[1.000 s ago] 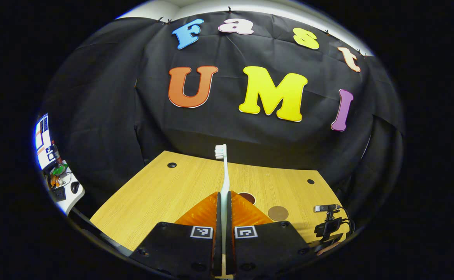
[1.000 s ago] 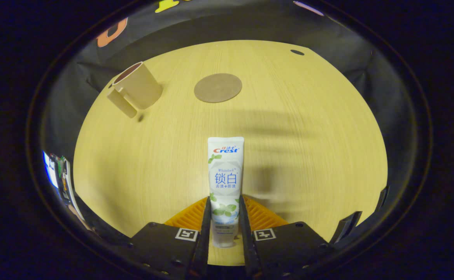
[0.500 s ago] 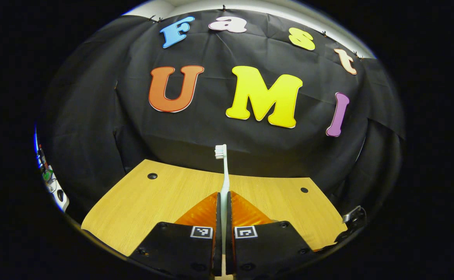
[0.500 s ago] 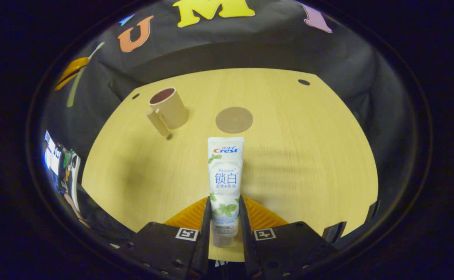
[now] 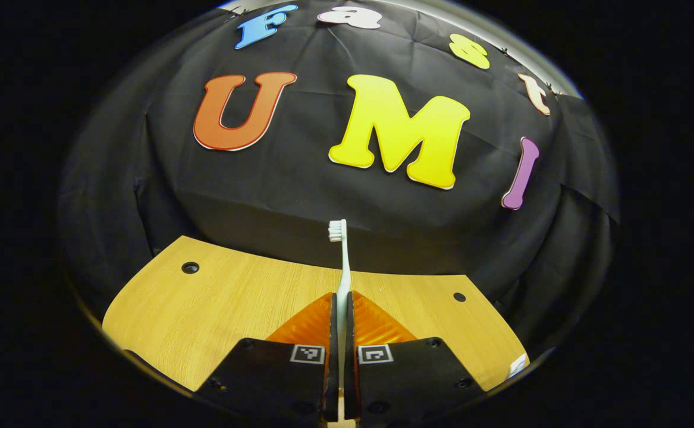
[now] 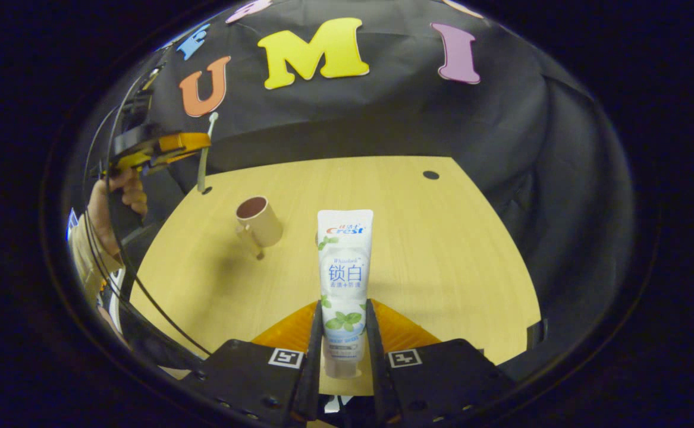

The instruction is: Put the toothbrush and toothpaste on the desktop into the cup, then pick up the cup and place it on the coaster on the desktop.

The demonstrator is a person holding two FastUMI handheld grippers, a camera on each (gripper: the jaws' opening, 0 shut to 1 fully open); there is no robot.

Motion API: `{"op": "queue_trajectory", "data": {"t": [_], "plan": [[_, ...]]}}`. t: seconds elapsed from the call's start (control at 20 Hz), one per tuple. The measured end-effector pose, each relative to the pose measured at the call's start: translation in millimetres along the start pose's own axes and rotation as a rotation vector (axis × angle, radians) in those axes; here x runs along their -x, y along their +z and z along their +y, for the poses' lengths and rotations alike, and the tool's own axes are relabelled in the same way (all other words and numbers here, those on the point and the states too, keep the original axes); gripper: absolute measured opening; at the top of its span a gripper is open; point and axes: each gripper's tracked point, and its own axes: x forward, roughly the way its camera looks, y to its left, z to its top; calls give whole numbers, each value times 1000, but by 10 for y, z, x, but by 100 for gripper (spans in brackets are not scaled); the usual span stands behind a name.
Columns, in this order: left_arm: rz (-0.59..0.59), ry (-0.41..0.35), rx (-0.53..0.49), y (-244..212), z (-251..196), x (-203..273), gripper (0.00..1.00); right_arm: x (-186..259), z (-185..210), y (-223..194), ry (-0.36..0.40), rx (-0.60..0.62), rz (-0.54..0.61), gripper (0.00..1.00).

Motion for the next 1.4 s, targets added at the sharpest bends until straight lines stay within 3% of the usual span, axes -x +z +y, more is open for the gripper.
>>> {"op": "queue_trajectory", "data": {"t": [0.1, 0.25, 0.65, 1.4], "plan": [[8, -3, 6, -123, 7, -152, 6, 135, -30, 143, -10, -30, -38, 34], [28, -14, -36, -302, -72, -335, 7, 255, -165, 210, -41, -58, -77, 37], [14, 15, -85, -430, -148, -473, 9, 249, -364, 99, -80, -94, -51, 36], [6, 8, -85, -578, -295, -492, 11, 278, -588, -37, -99, -100, -24, 37]]}}
